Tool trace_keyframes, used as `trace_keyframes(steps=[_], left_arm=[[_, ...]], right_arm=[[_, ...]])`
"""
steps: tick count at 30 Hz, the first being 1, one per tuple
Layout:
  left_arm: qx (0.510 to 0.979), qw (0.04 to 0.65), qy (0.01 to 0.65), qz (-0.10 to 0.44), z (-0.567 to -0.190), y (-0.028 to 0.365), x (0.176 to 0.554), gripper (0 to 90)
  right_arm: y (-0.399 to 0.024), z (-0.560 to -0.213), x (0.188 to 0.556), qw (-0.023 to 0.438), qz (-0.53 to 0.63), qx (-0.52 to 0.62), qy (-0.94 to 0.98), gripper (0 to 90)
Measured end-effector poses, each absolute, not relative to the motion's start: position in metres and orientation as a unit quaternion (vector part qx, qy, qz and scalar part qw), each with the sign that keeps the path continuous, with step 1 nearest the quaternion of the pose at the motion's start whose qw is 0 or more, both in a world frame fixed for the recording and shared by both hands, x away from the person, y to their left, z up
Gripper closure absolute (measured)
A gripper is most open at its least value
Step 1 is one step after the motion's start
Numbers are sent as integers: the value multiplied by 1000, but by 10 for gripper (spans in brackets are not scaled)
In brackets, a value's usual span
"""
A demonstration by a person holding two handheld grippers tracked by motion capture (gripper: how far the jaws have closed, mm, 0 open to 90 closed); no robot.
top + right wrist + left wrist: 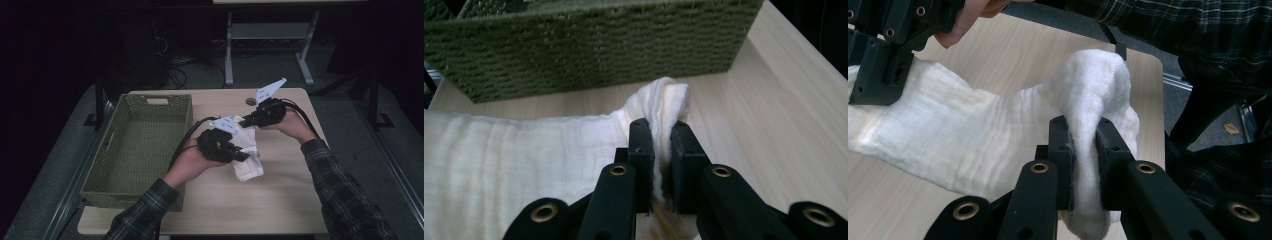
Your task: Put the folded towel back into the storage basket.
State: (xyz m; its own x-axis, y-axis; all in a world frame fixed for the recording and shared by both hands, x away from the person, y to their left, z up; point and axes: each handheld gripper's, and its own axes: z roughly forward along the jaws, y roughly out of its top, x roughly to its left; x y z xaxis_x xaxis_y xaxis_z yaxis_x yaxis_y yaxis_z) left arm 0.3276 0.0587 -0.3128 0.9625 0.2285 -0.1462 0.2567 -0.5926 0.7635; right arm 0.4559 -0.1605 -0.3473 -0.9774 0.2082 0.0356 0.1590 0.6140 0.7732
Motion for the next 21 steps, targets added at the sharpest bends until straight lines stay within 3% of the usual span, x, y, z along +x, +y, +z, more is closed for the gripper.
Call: trace_keyframes(steps=[21], left_arm=[[889, 433, 148, 30, -287, 172, 329, 800]], right_arm=[[-59, -313, 470, 38, 428, 59, 901, 814]])
